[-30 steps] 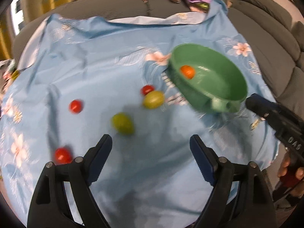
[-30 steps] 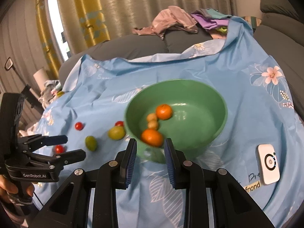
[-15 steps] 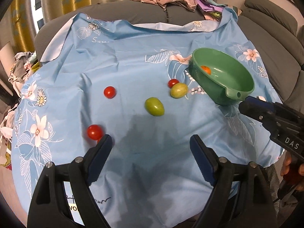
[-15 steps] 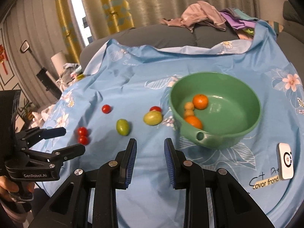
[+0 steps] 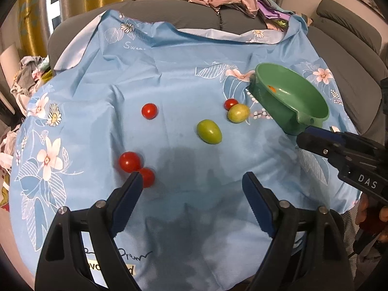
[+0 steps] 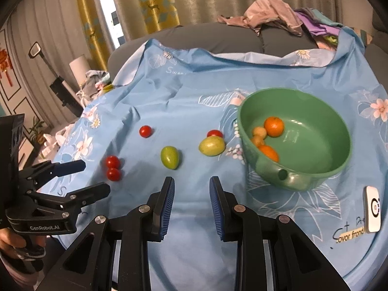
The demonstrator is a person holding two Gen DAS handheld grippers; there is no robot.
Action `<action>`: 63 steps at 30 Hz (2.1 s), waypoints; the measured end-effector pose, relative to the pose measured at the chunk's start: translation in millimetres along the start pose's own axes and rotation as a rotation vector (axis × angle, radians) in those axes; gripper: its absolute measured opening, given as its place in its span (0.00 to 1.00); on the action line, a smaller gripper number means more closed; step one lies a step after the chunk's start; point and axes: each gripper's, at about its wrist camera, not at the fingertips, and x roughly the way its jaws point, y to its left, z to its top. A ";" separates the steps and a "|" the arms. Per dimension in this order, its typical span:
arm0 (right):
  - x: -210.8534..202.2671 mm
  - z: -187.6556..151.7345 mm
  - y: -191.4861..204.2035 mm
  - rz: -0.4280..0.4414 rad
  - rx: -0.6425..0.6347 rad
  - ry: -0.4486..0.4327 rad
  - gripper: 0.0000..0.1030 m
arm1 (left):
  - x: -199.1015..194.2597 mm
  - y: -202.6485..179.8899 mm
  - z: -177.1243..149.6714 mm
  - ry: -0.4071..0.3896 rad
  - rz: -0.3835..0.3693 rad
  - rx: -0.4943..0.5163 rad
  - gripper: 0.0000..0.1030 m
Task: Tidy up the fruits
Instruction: 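Withdraw both tools from the bowl toward the remaining plums, then close the left tool around the green plum, then grasp the yellow plum with the right tool while the left tool holds the green plum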
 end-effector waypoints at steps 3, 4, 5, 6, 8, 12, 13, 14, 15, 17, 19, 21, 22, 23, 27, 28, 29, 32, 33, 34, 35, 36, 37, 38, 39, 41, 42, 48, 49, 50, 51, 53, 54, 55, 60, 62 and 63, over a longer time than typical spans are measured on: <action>7.5 1.8 -0.7 0.016 0.013 0.013 0.29 | 5.7 3.6 -0.7 0.008 -0.020 -0.001 0.82; 11.0 2.9 -1.3 0.022 0.018 0.017 0.29 | 9.3 4.2 0.7 0.013 -0.030 0.000 0.82; 13.7 3.7 -1.3 0.024 0.020 0.021 0.29 | 11.3 4.3 2.0 0.015 -0.033 0.002 0.82; 17.8 4.7 -1.7 0.024 0.024 0.026 0.29 | 15.0 3.8 4.2 0.019 -0.035 0.007 0.82; 23.8 6.1 -2.1 0.022 0.026 0.033 0.29 | 23.2 2.7 10.1 0.027 -0.055 0.012 0.82; 37.0 6.5 -5.3 0.013 0.023 0.060 0.29 | 43.6 1.6 23.1 0.045 -0.067 0.018 0.81; 40.6 6.2 -7.0 0.011 0.022 0.068 0.29 | 49.9 0.0 26.8 0.050 -0.068 0.025 0.81; 42.8 6.3 -7.6 0.010 0.021 0.073 0.29 | 54.4 -1.4 29.5 0.053 -0.071 0.032 0.81; 46.4 6.3 -9.1 0.009 0.018 0.080 0.29 | 62.9 -3.3 33.8 0.063 -0.069 0.037 0.81; 50.2 6.4 -10.6 0.010 0.013 0.086 0.29 | 74.0 -4.5 38.8 0.078 -0.072 0.040 0.80; 54.0 5.6 -12.3 0.007 0.008 0.092 0.29 | 87.5 -6.9 44.2 0.099 -0.072 0.046 0.80; 56.6 4.8 -14.1 0.004 -0.001 0.097 0.29 | 98.5 -9.2 49.2 0.112 -0.064 0.052 0.79; 57.8 4.5 -14.8 0.003 -0.005 0.099 0.29 | 103.0 -9.7 52.1 0.117 -0.065 0.054 0.78; 58.7 4.2 -15.7 0.002 -0.007 0.101 0.29 | 106.3 -10.5 54.7 0.118 -0.068 0.054 0.76; 63.7 4.8 -21.3 0.004 -0.001 0.107 0.29 | 119.4 -12.7 59.9 0.132 -0.046 0.061 0.61; 65.1 5.0 -22.7 0.007 0.002 0.109 0.29 | 121.8 -13.0 60.1 0.135 -0.044 0.063 0.57; 66.2 5.1 -23.3 0.009 0.003 0.111 0.29 | 124.3 -13.2 60.3 0.140 -0.042 0.063 0.56; 69.9 6.0 -24.9 0.018 0.004 0.116 0.29 | 129.9 -13.9 60.3 0.146 -0.043 0.061 0.53; 71.2 6.9 -25.2 0.019 0.005 0.117 0.29 | 132.3 -13.8 59.6 0.152 -0.042 0.061 0.47; 72.2 7.6 -25.4 0.018 0.006 0.117 0.29 | 132.9 -15.1 59.9 0.145 -0.040 0.065 0.42; 73.0 8.4 -25.3 0.017 0.006 0.117 0.29 | 132.7 -15.5 60.0 0.141 -0.044 0.071 0.39; 73.8 9.2 -25.3 0.016 0.005 0.116 0.29 | 132.1 -16.1 60.0 0.138 -0.043 0.075 0.39; 74.9 10.5 -24.8 0.012 0.004 0.115 0.29 | 131.8 -15.6 59.9 0.136 -0.046 0.076 0.39; 75.9 11.9 -24.1 0.008 0.002 0.114 0.29 | 131.5 -14.7 60.0 0.134 -0.052 0.076 0.38; 76.6 12.2 -24.0 0.006 0.000 0.112 0.29 | 130.7 -13.3 59.4 0.134 -0.057 0.076 0.38; 78.7 14.3 -23.2 -0.001 -0.003 0.110 0.31 | 126.3 -9.1 58.2 0.128 -0.066 0.065 0.38; 80.2 15.9 -22.4 -0.007 -0.005 0.107 0.34 | 122.0 -5.7 57.7 0.120 -0.070 0.057 0.38; 93.4 31.7 -10.2 -0.063 -0.064 0.083 0.40 | 91.6 13.0 52.9 0.068 -0.078 0.025 0.39; 96.3 34.2 -8.9 -0.078 -0.074 0.083 0.40 | 87.1 16.0 51.7 0.059 -0.081 0.017 0.39; 99.4 36.8 -7.9 -0.096 -0.084 0.084 0.40 | 83.0 19.9 50.3 0.054 -0.084 0.008 0.39; 102.0 39.2 -6.4 -0.108 -0.098 0.084 0.40 | 80.8 22.0 48.9 0.051 -0.087 0.002 0.39; 109.5 45.5 -0.8 -0.130 -0.134 0.092 0.40 | 77.7 26.3 45.9 0.047 -0.094 -0.011 0.39; 112.7 48.1 0.3 -0.142 -0.148 0.100 0.40 | 76.4 28.0 44.4 0.045 -0.096 -0.017 0.39; 118.3 50.6 3.3 -0.161 -0.173 0.114 0.40 | 75.8 28.9 43.6 0.043 -0.101 -0.022 0.39; 137.4 58.8 11.3 -0.298 -0.296 0.161 0.40 | 73.1 32.6 40.6 0.035 -0.135 -0.045 0.39; 142.4 61.7 7.6 -0.335 -0.311 0.182 0.40 | 72.4 33.7 38.6 0.034 -0.144 -0.053 0.39; 143.7 62.4 6.4 -0.347 -0.315 0.190 0.40 | 72.7 34.7 38.2 0.034 -0.148 -0.057 0.39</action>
